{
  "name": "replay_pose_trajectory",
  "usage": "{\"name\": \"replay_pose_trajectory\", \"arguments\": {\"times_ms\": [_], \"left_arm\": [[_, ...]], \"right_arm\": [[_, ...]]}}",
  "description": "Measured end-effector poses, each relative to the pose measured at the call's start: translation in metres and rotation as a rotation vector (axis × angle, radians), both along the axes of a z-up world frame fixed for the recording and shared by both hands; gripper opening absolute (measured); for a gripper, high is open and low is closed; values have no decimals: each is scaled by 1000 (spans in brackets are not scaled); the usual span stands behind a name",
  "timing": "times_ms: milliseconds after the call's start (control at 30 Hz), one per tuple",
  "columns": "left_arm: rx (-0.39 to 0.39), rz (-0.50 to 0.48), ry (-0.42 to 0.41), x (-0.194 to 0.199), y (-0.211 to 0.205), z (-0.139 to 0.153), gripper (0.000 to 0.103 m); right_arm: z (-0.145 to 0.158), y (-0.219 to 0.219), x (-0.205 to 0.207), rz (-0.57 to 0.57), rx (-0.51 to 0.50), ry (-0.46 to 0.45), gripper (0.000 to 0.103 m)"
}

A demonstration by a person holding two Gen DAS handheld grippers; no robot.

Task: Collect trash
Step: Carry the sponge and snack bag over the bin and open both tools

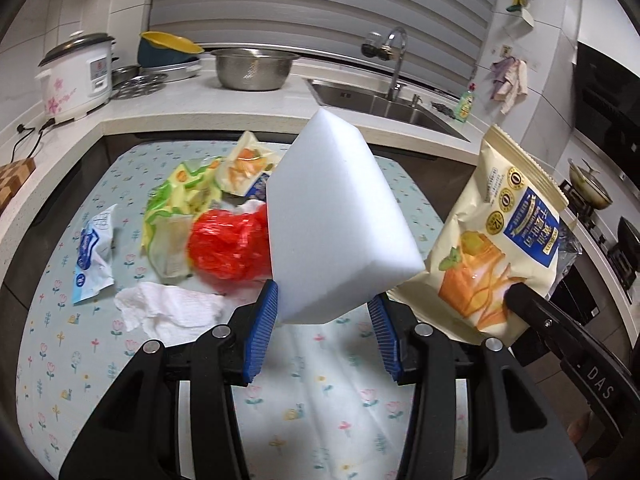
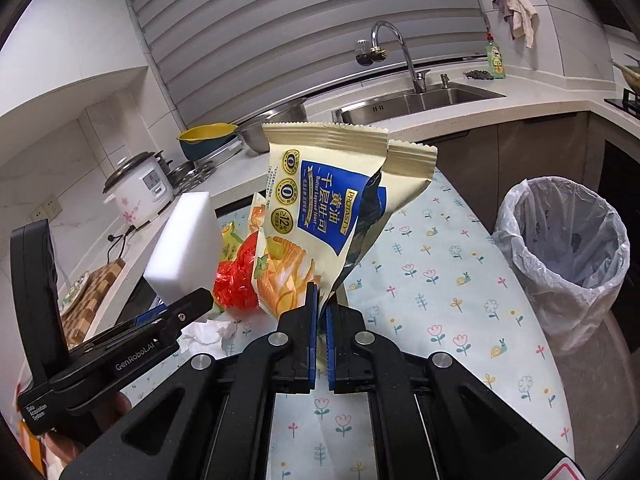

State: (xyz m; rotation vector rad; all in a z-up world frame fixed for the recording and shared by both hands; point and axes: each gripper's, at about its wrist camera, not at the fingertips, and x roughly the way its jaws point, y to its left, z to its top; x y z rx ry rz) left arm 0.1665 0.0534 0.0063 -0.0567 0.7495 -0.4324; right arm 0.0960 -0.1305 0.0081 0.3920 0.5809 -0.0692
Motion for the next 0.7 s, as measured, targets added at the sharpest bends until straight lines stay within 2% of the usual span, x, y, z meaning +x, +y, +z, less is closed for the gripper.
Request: {"name": "replay_pose_trajectory", "arguments": {"times_ms": [333,700], "left_arm": [[46,-85,-34,-28,-59,9,44],[93,-168,-39,-47,-120,5,44]], "right_arm": [[-4,-52,-40,-83,45,-24,4],[-15,-104,-70,-172,90,-38,4]]}}
